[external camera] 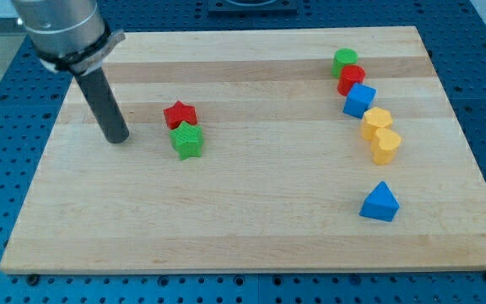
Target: Slide the yellow hexagon slightly down
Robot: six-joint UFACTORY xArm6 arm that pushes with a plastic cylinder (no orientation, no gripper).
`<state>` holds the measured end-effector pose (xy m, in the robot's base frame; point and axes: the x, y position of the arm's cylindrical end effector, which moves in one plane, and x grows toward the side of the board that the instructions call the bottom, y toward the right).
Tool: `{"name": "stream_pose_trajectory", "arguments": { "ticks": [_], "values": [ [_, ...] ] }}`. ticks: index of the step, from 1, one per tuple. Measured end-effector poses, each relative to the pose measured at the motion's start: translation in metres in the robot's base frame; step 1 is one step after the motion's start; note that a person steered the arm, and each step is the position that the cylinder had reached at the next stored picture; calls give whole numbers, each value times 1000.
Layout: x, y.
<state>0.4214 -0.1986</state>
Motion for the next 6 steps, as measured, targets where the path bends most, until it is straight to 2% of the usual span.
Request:
{"name": "stream_pose_trajectory", "arguments": {
  "ticks": [1,3,5,6],
  "values": [
    [-23,9],
    [-17,17],
    [-14,97],
    [-14,113]
  ]
}}
